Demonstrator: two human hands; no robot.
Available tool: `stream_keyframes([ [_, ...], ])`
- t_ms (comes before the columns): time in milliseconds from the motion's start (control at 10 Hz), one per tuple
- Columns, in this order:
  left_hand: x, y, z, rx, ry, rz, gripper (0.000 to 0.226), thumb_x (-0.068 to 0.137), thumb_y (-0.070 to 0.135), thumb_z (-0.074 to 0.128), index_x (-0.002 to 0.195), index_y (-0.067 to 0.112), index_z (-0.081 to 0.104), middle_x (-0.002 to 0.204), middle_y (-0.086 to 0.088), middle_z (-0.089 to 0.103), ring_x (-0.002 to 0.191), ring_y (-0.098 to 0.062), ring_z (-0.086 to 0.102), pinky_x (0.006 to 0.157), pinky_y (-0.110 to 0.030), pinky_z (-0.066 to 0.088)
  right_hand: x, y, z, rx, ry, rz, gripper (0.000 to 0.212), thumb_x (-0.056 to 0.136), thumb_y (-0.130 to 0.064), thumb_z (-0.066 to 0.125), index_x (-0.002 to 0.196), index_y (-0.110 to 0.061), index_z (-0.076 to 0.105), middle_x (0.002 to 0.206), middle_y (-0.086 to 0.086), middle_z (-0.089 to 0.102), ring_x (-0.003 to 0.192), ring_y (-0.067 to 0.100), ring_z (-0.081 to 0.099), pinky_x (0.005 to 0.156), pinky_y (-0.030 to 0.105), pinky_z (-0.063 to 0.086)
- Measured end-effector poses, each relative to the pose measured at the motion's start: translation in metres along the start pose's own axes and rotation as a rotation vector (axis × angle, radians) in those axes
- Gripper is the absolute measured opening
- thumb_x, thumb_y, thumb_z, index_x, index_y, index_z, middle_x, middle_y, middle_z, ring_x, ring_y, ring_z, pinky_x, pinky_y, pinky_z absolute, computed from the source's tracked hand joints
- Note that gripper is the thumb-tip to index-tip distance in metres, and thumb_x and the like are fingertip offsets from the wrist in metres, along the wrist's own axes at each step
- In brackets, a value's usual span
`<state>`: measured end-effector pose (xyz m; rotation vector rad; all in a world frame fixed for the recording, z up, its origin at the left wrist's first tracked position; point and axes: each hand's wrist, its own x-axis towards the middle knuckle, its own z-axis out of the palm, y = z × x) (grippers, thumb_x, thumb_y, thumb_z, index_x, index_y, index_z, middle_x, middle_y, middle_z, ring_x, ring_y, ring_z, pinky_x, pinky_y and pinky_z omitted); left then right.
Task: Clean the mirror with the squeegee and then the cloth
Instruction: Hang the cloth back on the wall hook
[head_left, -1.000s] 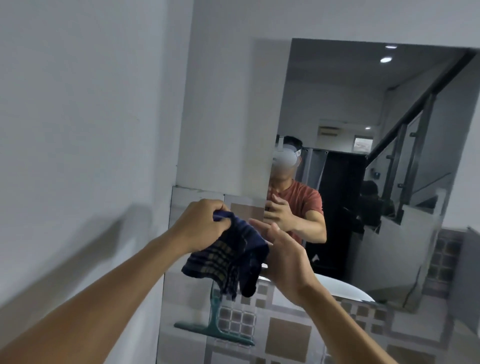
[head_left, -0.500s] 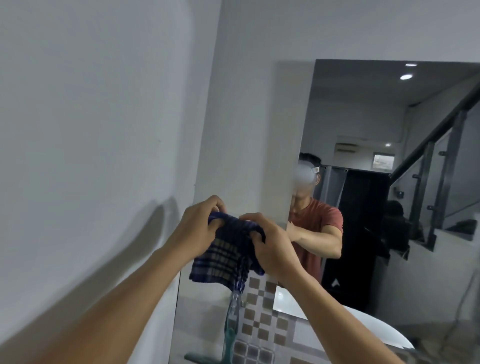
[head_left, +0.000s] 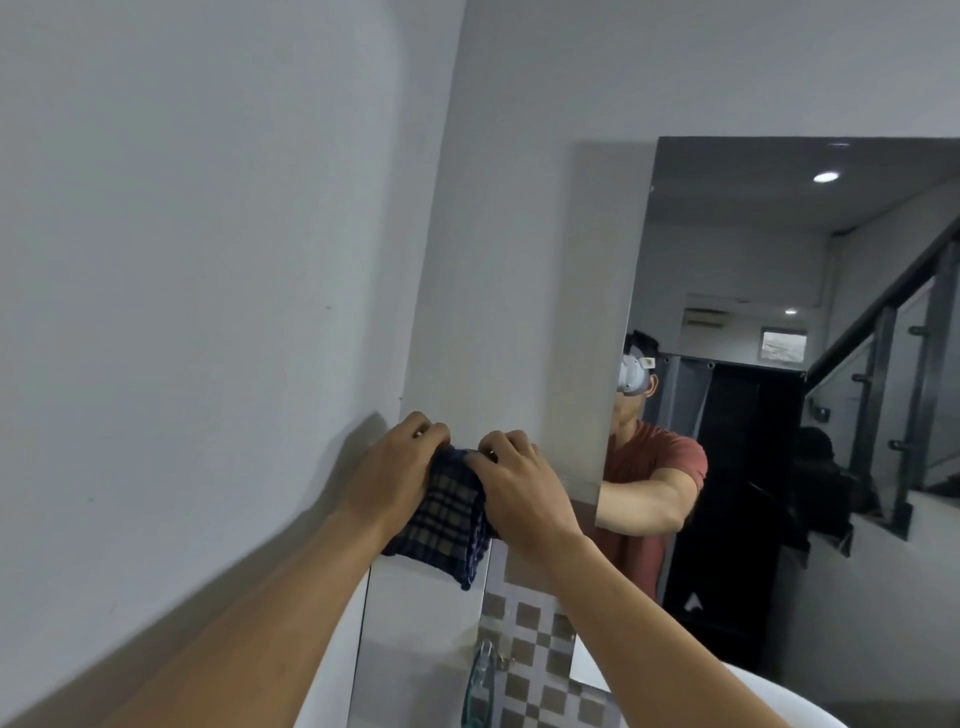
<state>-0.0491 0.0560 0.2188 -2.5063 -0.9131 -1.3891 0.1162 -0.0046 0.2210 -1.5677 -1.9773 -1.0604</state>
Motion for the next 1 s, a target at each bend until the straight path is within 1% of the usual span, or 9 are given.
stream_keyframes([
  [100,-0.004,-0.004,0.004,-0.008,-0.014,-0.029,0.018,0.095,0.008,0.052,0.108,0.014,0.062,0.111,0.000,0.057,0.085,-0.017,0.059,0.071,-0.032,0.054,-0.005,-0.003,-0.002,0.057,-0.021,0.001,0.030,0.095,-0.022,0.055,0.122,-0.015,0.065,0.125,0.003,0.061,0.116,0.025,0.049,0.100,0.034,0.045],
  [200,-0.003,-0.008,0.006,0.003,-0.038,-0.071,0.025,0.094,0.006,0.051,0.110,0.019,0.065,0.112,0.002,0.063,0.090,-0.016,0.059,0.072,-0.027,0.049,-0.009,-0.005,-0.011,0.182,-0.117,0.076,0.040,0.099,-0.040,0.043,0.129,-0.019,0.060,0.125,0.000,0.060,0.116,0.022,0.047,0.100,0.032,0.043],
  [300,-0.007,-0.005,-0.001,0.021,-0.041,-0.102,0.032,0.096,0.013,0.048,0.122,0.025,0.064,0.117,0.007,0.068,0.102,-0.014,0.059,0.078,-0.021,0.040,-0.011,-0.004,-0.016,0.279,-0.207,0.111,0.045,0.098,-0.050,0.049,0.137,-0.028,0.051,0.122,-0.003,0.063,0.115,0.020,0.049,0.094,0.030,0.041],
  [400,-0.016,-0.004,-0.005,-0.002,-0.089,-0.099,0.040,0.096,0.021,0.050,0.135,0.031,0.057,0.129,0.011,0.064,0.112,-0.014,0.058,0.084,-0.020,0.039,-0.013,-0.003,-0.013,0.405,-0.196,0.180,0.045,0.097,-0.037,0.058,0.140,-0.029,0.046,0.122,-0.004,0.066,0.112,0.019,0.053,0.093,0.033,0.047],
  [500,-0.022,-0.008,-0.004,-0.079,-0.145,-0.114,0.043,0.095,0.025,0.056,0.137,0.031,0.055,0.135,0.010,0.061,0.119,-0.013,0.056,0.098,-0.022,0.041,-0.012,-0.003,-0.005,0.424,-0.172,0.214,0.035,0.095,-0.031,0.059,0.130,-0.030,0.056,0.115,-0.008,0.068,0.105,0.015,0.055,0.088,0.030,0.047],
  [600,-0.021,-0.011,-0.003,-0.103,-0.173,-0.145,0.038,0.094,0.029,0.056,0.132,0.034,0.059,0.122,0.009,0.069,0.106,-0.012,0.062,0.090,-0.026,0.050,-0.008,-0.004,-0.007,0.441,-0.186,0.230,0.034,0.093,-0.025,0.058,0.126,-0.031,0.062,0.112,-0.009,0.071,0.103,0.016,0.057,0.088,0.032,0.048],
  [700,-0.020,-0.006,0.001,-0.093,-0.195,-0.190,0.034,0.094,0.029,0.052,0.127,0.033,0.061,0.111,0.007,0.072,0.094,-0.013,0.065,0.080,-0.030,0.055,-0.003,-0.003,-0.008,0.451,-0.230,0.236,0.038,0.094,-0.019,0.056,0.131,-0.028,0.056,0.115,-0.002,0.071,0.104,0.021,0.060,0.090,0.038,0.052],
  [800,-0.018,-0.004,0.003,-0.046,-0.197,-0.223,0.034,0.094,0.026,0.050,0.125,0.030,0.061,0.110,0.003,0.072,0.092,-0.017,0.065,0.078,-0.033,0.055,-0.003,-0.007,-0.013,0.411,-0.261,0.235,0.034,0.095,-0.017,0.054,0.128,-0.025,0.049,0.115,0.005,0.068,0.099,0.025,0.062,0.084,0.039,0.054],
  [1000,-0.033,0.002,0.005,-0.037,-0.059,-0.194,0.041,0.098,0.023,0.050,0.138,0.030,0.056,0.134,0.005,0.062,0.120,-0.020,0.055,0.099,-0.030,0.045,-0.015,-0.013,-0.023,0.477,-0.179,0.221,0.035,0.095,-0.017,0.055,0.129,-0.021,0.060,0.120,-0.001,0.068,0.107,0.019,0.060,0.093,0.033,0.049],
])
